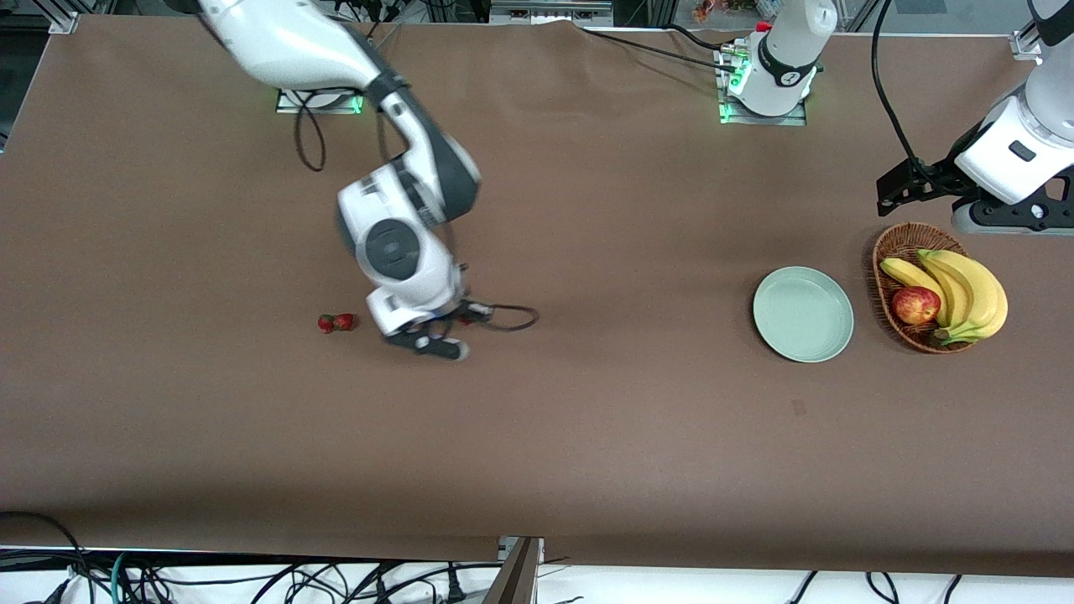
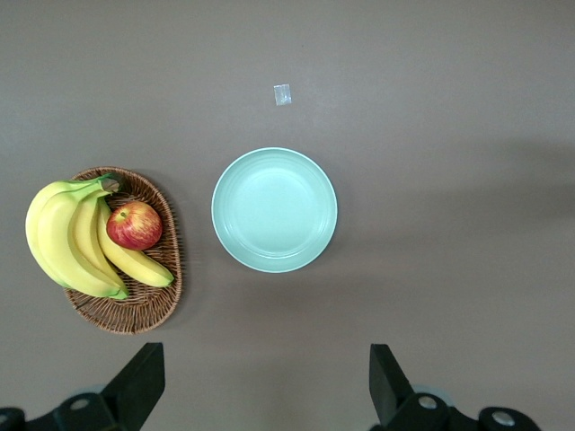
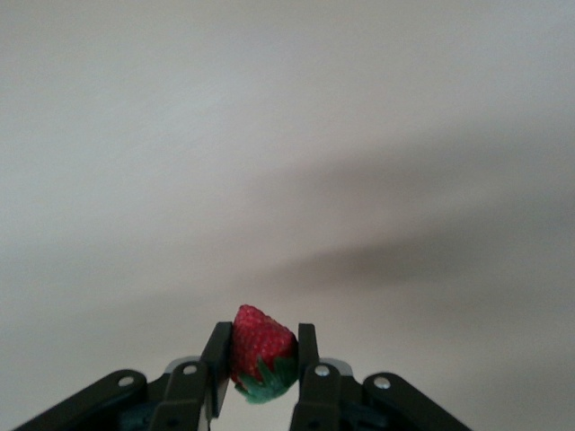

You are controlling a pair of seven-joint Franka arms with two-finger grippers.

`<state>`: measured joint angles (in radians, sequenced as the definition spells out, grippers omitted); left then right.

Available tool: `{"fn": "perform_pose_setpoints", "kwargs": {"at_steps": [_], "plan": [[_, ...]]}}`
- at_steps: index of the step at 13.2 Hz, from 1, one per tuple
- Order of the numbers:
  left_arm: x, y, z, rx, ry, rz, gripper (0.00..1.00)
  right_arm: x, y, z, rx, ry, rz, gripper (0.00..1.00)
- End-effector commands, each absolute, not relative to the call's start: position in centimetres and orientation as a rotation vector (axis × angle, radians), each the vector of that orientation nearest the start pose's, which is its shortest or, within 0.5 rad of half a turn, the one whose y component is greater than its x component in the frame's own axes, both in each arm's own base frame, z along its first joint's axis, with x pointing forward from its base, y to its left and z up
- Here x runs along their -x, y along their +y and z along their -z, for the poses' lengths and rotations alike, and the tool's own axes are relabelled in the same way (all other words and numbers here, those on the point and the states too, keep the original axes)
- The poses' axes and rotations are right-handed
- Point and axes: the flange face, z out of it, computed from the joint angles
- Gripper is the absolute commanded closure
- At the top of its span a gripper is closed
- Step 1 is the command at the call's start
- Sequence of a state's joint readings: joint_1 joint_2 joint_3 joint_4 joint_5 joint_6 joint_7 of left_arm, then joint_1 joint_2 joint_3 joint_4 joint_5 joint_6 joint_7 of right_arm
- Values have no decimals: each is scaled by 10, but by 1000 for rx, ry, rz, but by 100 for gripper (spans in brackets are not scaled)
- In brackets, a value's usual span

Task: Collect all strawberries into plate
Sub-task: 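Reach down and grasp one red strawberry with the right gripper, then carry the strawberry toward the table middle with the right gripper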

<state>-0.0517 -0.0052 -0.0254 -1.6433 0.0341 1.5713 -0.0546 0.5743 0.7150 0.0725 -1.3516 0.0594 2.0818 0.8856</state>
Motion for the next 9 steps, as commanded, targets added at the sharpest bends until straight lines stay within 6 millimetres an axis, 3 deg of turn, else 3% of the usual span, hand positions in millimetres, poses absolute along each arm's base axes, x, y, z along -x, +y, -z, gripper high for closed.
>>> {"fn": "perform_pose_setpoints", "kwargs": {"at_steps": [1,6,9], "plan": [[-551,-40,-598,3100,27,-105,0,-559,515,-282,2960,509,-33,79],[-551,-40,-598,3100,22,-105,0,-473,622,-244,2841,490,76,77],[-551,-38,-598,3099,17,-115,0,-447,643,-213,2849,439,180,67]]}}
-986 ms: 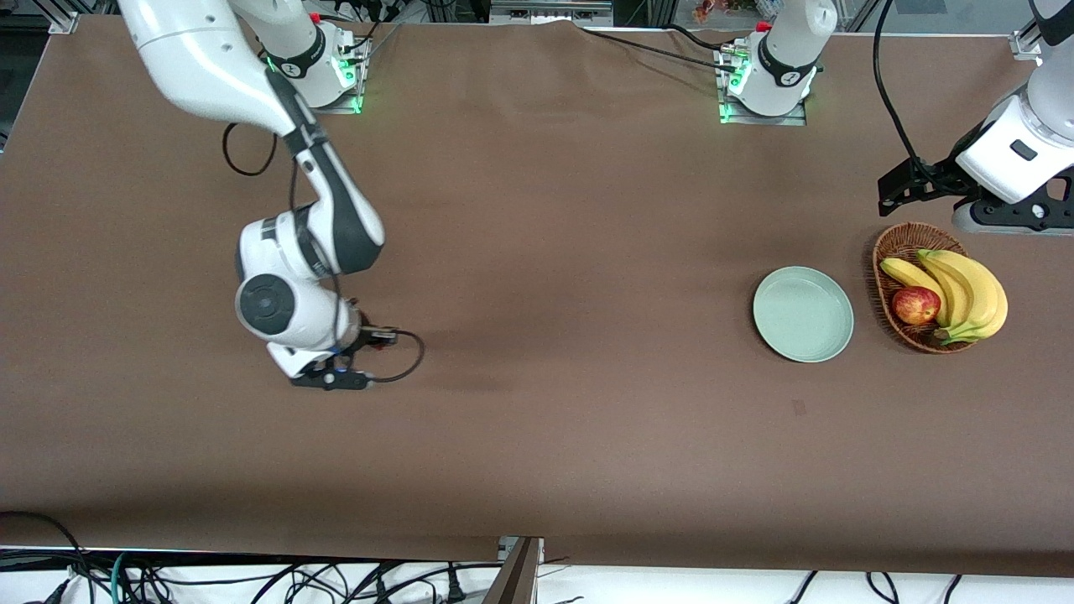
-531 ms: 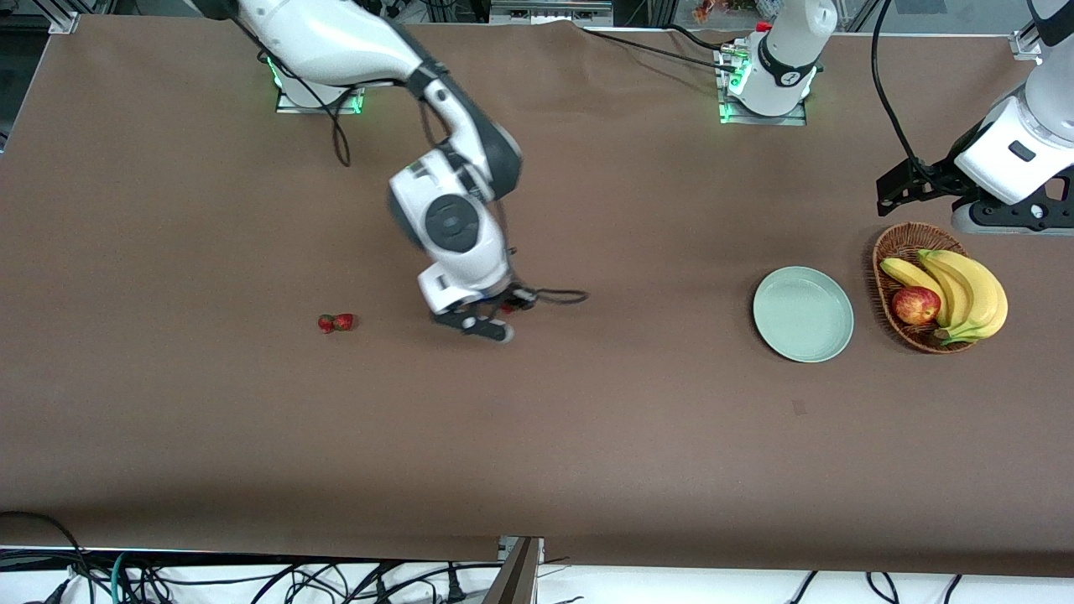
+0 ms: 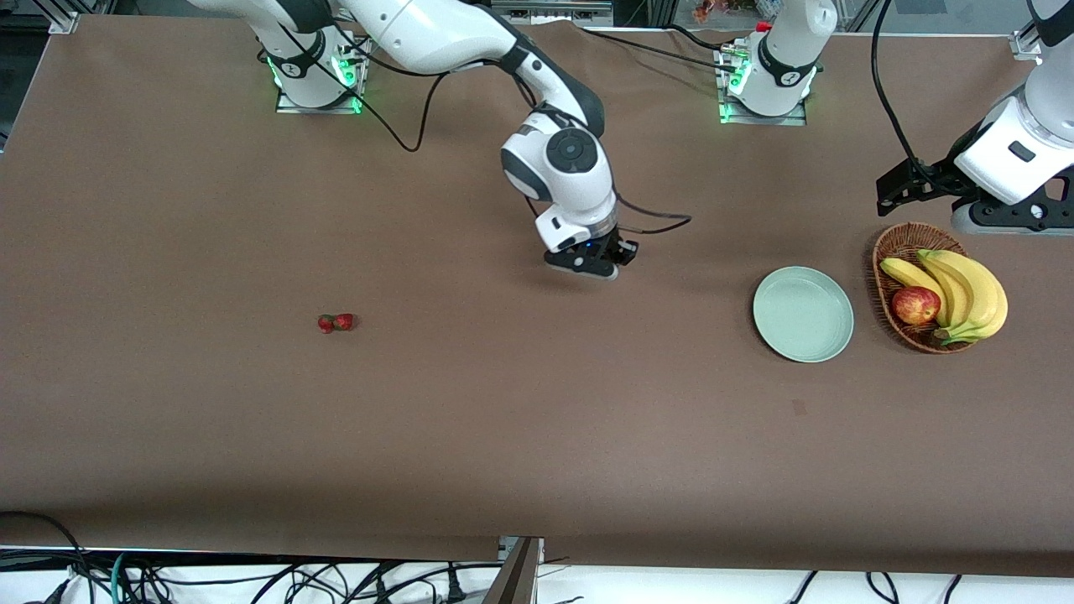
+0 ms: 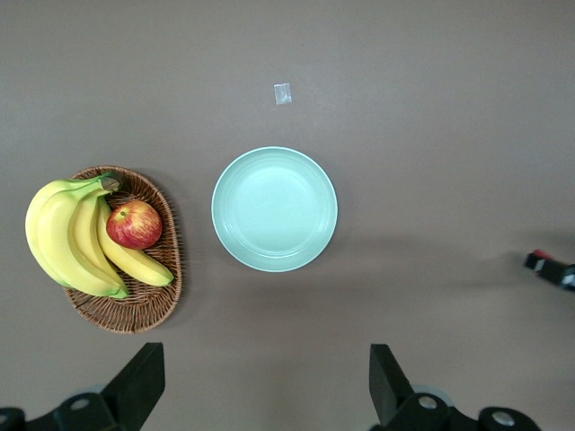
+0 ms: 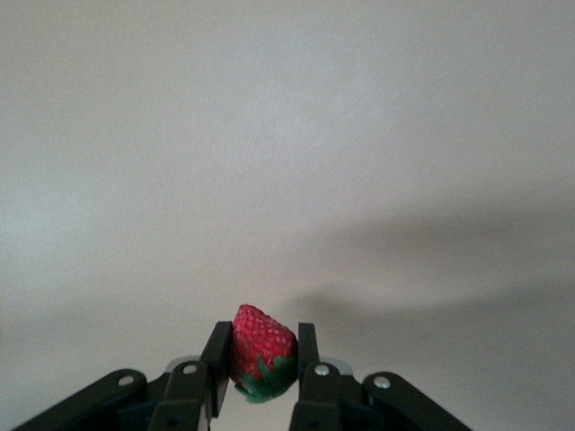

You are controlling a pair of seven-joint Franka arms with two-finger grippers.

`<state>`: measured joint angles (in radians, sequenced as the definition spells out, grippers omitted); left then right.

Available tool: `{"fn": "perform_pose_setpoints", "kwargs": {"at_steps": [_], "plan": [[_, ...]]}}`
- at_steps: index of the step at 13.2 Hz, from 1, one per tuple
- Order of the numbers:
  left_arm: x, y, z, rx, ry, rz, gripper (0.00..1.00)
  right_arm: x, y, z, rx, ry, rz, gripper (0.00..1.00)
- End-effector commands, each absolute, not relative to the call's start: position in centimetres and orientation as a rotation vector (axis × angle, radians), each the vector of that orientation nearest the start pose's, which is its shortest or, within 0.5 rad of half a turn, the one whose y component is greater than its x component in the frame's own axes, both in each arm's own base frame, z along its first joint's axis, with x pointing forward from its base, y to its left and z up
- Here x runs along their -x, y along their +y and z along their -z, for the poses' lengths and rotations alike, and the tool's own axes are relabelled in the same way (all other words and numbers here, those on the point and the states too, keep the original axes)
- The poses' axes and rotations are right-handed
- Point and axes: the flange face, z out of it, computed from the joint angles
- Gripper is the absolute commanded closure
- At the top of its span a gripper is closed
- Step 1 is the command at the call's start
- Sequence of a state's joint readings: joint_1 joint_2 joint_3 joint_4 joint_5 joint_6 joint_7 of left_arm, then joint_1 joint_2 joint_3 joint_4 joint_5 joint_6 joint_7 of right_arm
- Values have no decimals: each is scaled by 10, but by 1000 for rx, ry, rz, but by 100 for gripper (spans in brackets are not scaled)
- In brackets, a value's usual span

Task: Collect all strawberries into plate
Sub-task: 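Carry the strawberry toward the table middle with the right gripper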

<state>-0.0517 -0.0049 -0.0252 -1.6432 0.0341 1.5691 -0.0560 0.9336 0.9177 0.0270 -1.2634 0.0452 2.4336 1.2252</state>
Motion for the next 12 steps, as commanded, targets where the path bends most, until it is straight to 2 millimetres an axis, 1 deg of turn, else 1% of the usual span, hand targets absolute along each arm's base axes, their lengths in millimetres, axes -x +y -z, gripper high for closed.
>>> {"fn": "perform_pose_setpoints", "kwargs": {"at_steps": [1,4,5,6,7,8,9,10,11,12], "plan": [[-551,-38,-598,3099,17,-115,0,-446,643,-207,2849,435,186,67],[-551,-40,-597,3103,17,-118,0,-447,641,-196,2861,430,191,66],[-551,-39,-597,3108,13,-118,0,-449,639,-192,2870,420,210,61],[-551,-37,-597,3110,10,-119,0,-448,638,-184,2887,404,222,54],[-552,-36,-595,3111,12,-124,0,-448,637,-180,2896,391,234,42],[-554,-36,-592,3110,24,-138,0,-448,637,-181,2898,385,240,35],[-554,-41,-587,3107,34,-166,0,-450,636,-182,2897,387,242,30],[-555,-44,-581,3104,41,-192,0,-454,635,-187,2895,384,253,30],[-559,-45,-566,3101,53,-257,0,-459,633,-200,2884,394,261,29],[-560,-53,-552,3116,72,-335,0,-461,634,-217,2873,402,261,24]]}}
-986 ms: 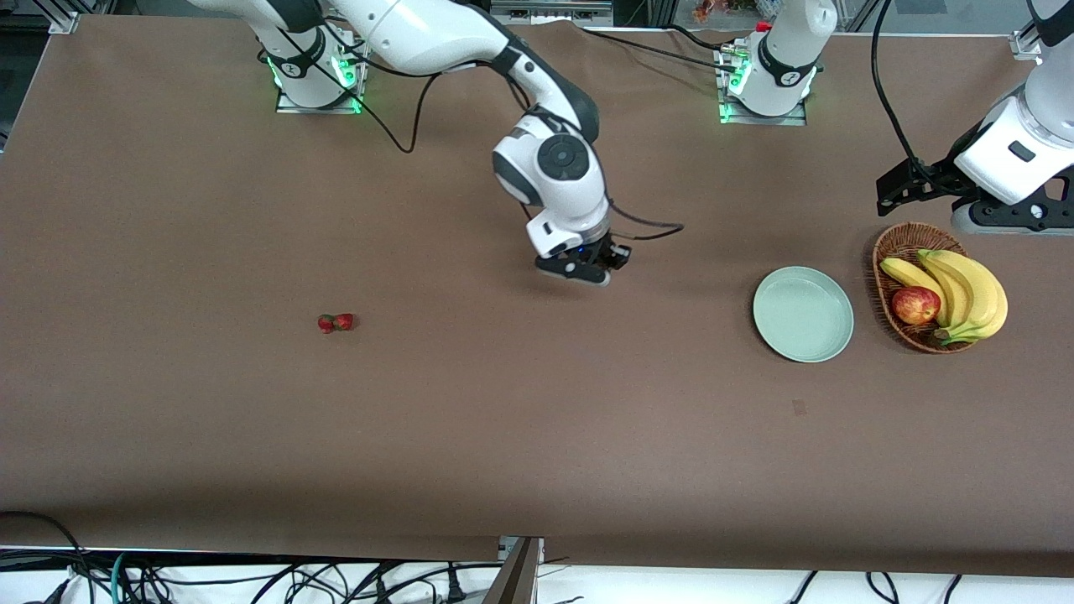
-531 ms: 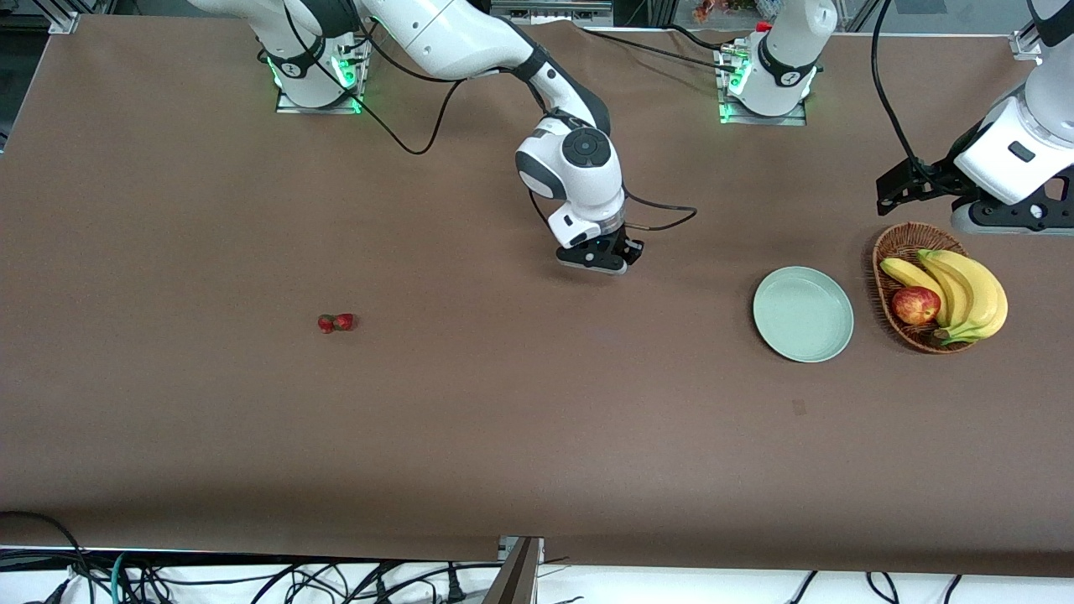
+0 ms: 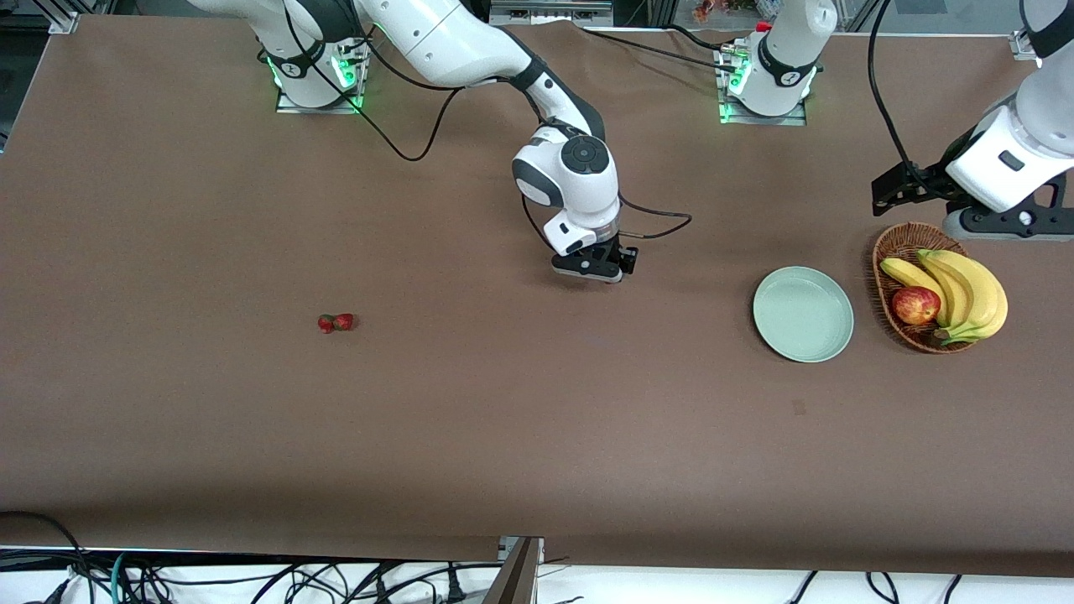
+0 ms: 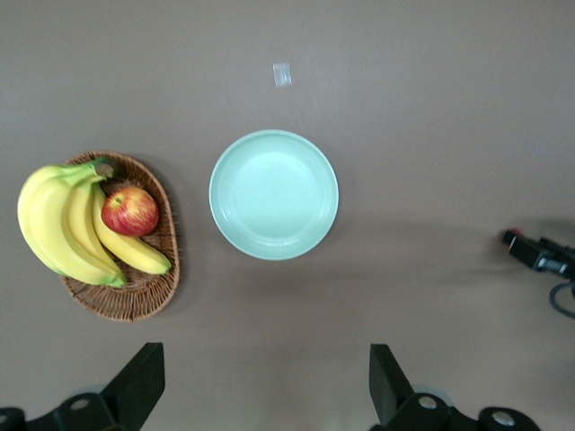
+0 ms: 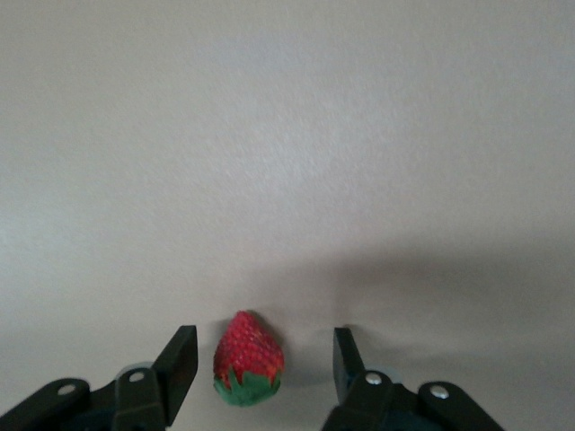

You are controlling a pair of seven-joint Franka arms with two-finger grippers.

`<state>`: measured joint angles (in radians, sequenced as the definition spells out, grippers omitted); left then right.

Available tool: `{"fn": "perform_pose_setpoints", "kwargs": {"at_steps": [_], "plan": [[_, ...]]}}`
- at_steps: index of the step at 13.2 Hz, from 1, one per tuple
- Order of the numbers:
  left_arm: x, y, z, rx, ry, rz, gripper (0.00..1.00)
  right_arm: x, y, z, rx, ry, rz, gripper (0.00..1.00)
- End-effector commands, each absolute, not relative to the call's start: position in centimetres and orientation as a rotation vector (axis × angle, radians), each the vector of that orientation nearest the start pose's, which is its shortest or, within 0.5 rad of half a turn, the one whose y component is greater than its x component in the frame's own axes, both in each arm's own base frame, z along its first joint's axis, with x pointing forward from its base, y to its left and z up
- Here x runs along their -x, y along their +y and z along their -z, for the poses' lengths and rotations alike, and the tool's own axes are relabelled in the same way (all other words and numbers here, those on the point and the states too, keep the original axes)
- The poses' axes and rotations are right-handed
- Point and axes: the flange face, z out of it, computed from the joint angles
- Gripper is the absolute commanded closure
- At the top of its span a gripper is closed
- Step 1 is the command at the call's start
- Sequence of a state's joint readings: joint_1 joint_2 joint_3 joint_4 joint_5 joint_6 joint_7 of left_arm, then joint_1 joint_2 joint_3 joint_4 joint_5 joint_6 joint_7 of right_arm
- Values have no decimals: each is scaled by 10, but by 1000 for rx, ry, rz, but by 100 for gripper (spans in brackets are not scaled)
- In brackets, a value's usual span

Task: Collect all strawberries into plate
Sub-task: 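Carry the strawberry toward the table middle with the right gripper, then release the strawberry on the table while the left gripper reaches over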

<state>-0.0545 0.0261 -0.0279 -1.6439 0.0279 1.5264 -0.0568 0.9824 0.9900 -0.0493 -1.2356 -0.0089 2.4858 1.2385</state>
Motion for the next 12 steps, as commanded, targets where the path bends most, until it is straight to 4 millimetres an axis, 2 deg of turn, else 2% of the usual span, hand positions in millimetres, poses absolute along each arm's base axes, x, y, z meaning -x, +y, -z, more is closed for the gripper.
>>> {"fn": "perform_pose_setpoints", "kwargs": {"at_steps": [1,3,4,6,7,9,11,12], "plan": [[-563,-58,-537,3136,74,-402,0,-462,633,-234,2880,409,252,23],[-566,-62,-506,3146,71,-525,0,-467,627,-271,2902,420,243,18],[-570,-62,-484,3140,71,-592,0,-482,613,-294,2907,455,233,2],[-573,-71,-457,3207,48,-668,0,-504,584,-330,2952,438,209,1],[-571,-74,-444,3230,37,-681,0,-518,563,-349,2979,418,155,1],[-563,-78,-413,3276,-3,-655,0,-552,507,-395,2974,338,11,1],[-551,-118,-395,3285,29,-589,0,-572,454,-426,3015,233,-98,1],[-546,-132,-387,3276,-43,-569,0,-582,425,-438,3035,191,-140,1]]}}
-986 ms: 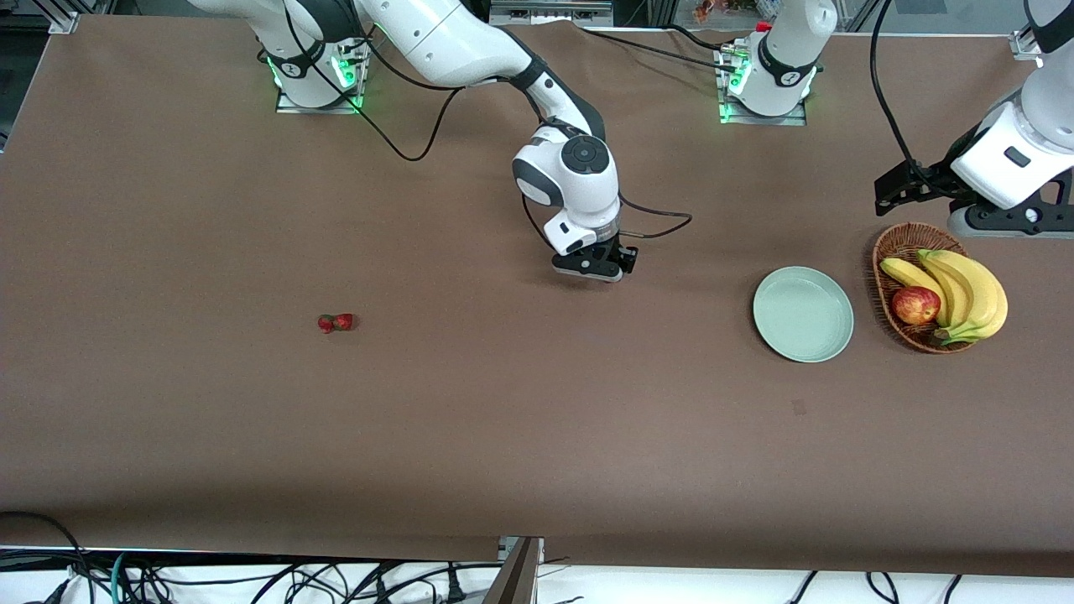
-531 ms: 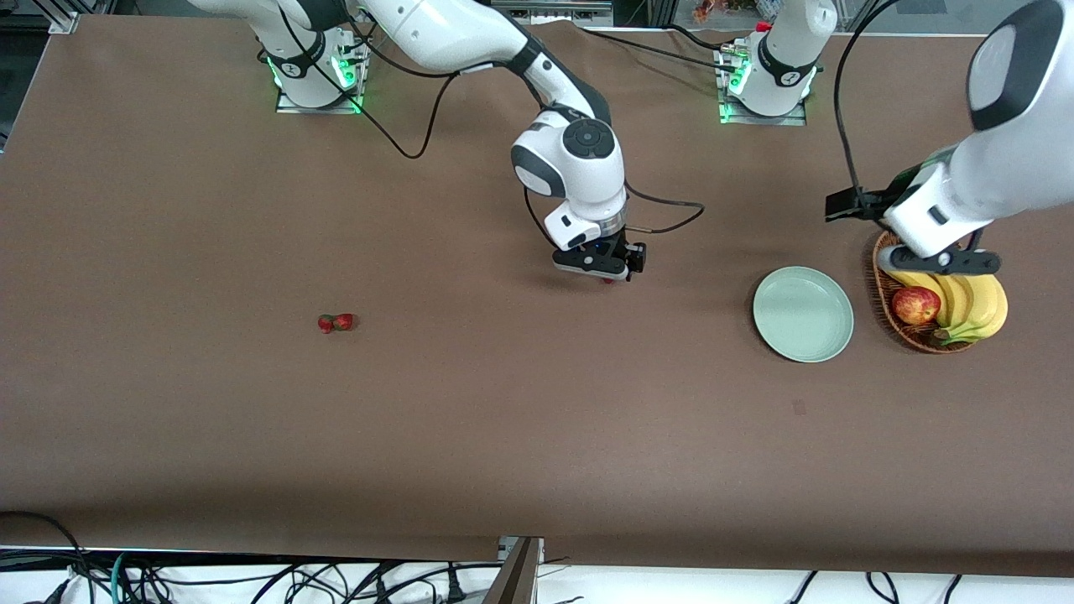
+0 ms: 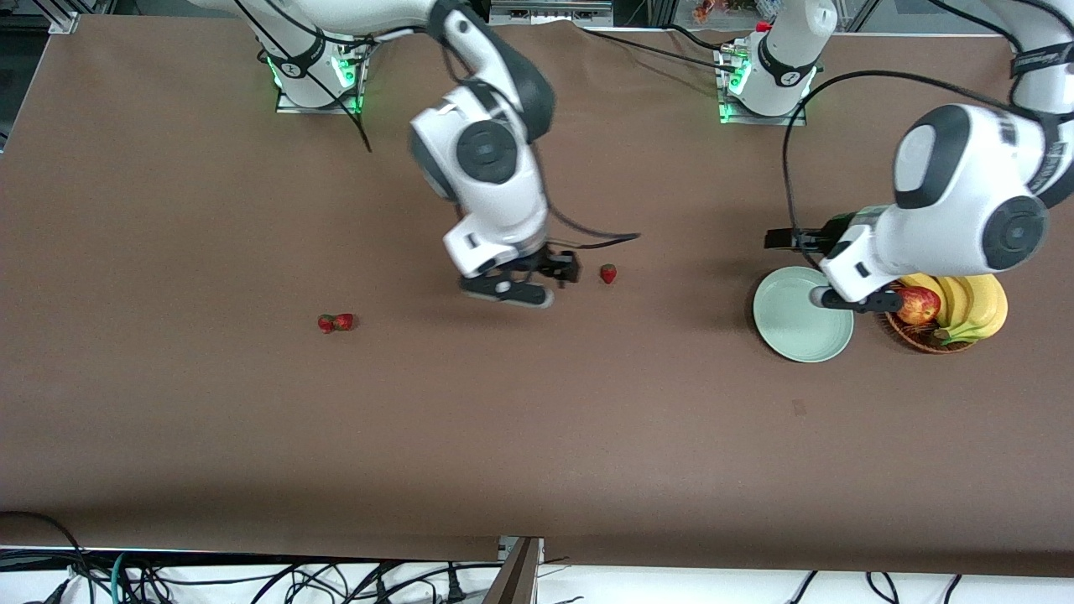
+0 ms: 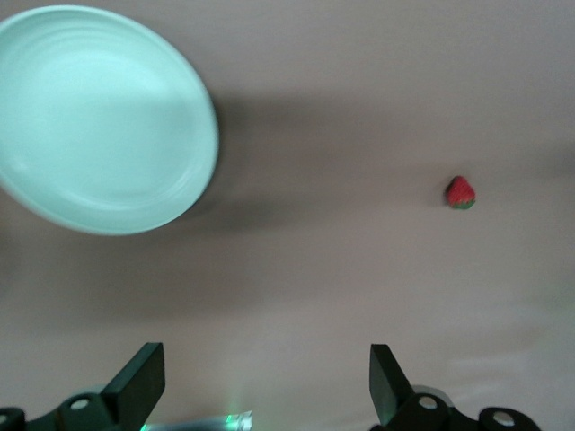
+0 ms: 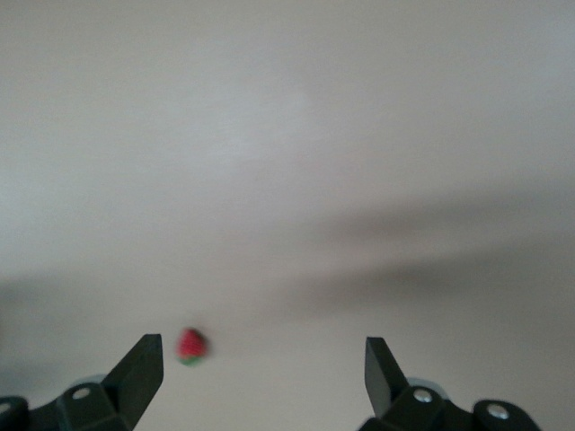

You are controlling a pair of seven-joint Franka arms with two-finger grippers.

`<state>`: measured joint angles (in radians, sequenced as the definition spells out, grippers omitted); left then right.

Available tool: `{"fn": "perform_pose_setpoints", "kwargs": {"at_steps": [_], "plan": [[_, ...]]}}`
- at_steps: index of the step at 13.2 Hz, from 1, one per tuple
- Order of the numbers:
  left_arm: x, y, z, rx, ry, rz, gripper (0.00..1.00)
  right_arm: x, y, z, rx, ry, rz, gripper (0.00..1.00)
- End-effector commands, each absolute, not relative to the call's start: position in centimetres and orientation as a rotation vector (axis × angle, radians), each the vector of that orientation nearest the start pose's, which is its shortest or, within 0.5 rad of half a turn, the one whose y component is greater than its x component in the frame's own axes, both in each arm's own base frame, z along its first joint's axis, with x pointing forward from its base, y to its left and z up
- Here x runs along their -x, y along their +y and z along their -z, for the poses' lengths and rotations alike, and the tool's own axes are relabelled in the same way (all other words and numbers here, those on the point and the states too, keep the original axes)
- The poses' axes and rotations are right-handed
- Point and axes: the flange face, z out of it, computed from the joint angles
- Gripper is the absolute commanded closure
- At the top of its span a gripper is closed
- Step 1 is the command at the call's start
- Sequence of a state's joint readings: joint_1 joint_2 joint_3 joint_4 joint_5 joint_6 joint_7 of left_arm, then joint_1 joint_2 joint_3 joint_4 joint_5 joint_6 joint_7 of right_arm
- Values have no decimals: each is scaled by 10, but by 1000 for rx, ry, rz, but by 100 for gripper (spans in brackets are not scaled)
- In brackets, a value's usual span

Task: Collect all strawberries into plate
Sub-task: 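Release the strawberry on the table while the left gripper reaches over, then grasp the strawberry with the left gripper while the right gripper withdraws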

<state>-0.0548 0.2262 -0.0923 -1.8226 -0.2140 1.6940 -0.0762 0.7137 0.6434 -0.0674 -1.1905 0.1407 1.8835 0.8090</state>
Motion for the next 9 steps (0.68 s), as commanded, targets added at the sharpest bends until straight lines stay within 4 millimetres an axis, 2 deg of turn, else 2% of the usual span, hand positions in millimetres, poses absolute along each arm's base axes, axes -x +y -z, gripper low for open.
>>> {"fn": "perform_pose_setpoints", "kwargs": {"at_steps": [1,2,3,5,6,8,9], "plan": [[-541,-153,-383,3263,-96,-539,0,-591,396,-450,3044,139,-161,1],[-535,-180,-379,3251,-115,-483,0,-596,370,-459,3046,88,-181,0],[-533,-198,-374,3226,-135,-405,0,-600,341,-469,3047,54,-199,0],[-533,-231,-353,3199,-9,-254,0,-601,295,-483,3043,9,-220,1],[-535,-242,-334,3207,25,-221,0,-595,272,-489,3042,-7,-233,0],[-535,-277,-299,3261,77,-155,0,-575,222,-503,3039,-38,-239,0],[-531,-294,-288,3277,77,-133,0,-563,200,-513,3036,-64,-231,0]]}}
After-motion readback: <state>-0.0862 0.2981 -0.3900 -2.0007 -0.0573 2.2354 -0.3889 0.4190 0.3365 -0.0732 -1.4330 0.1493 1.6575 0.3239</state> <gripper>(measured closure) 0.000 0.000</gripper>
